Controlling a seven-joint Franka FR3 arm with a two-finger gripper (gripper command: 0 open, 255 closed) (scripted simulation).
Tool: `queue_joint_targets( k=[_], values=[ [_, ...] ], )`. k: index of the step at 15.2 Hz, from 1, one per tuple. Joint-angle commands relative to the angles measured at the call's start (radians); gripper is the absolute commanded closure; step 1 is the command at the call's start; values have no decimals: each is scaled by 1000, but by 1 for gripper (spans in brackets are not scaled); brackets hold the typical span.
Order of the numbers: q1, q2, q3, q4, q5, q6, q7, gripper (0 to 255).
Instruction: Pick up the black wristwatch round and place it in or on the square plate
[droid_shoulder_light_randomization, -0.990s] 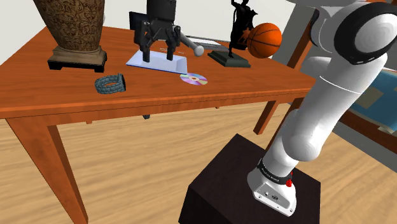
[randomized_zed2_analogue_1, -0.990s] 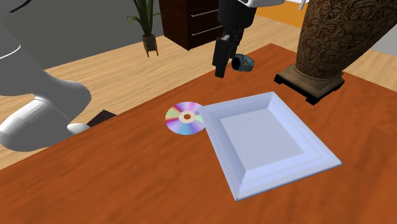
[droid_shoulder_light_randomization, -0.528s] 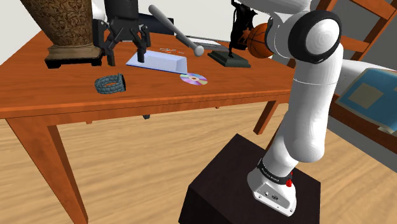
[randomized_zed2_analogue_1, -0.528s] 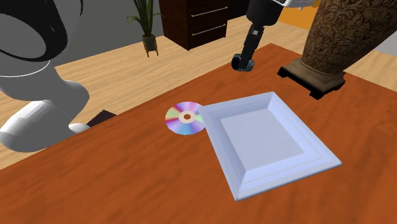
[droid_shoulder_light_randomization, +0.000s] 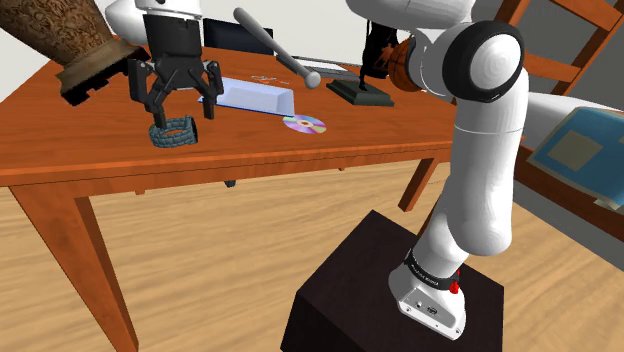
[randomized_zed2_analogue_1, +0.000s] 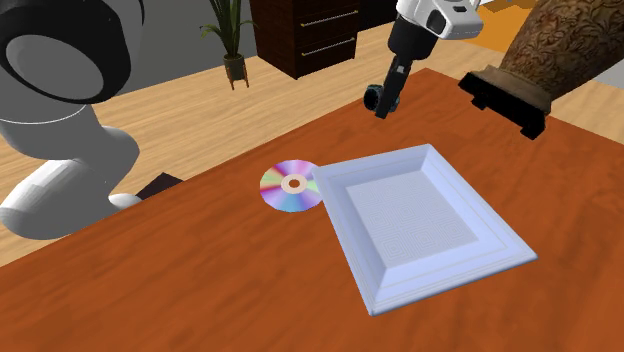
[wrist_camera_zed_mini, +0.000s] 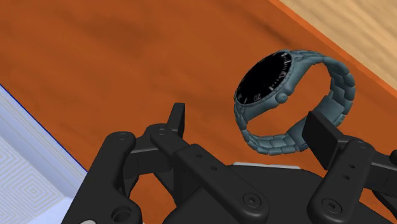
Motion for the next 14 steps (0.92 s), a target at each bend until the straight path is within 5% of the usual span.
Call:
queue_joint_targets(
  k=[1, 9, 10, 14],
  values=[
    [-7, -16, 0, -45, 6, 29, -3, 0],
    [-7, -17, 0, -45, 6, 29, -3, 0],
    [-7, -17, 0, -45, 6, 29, -3, 255],
    [-7, -16, 0, -45, 6, 29, -3, 255]
  ],
)
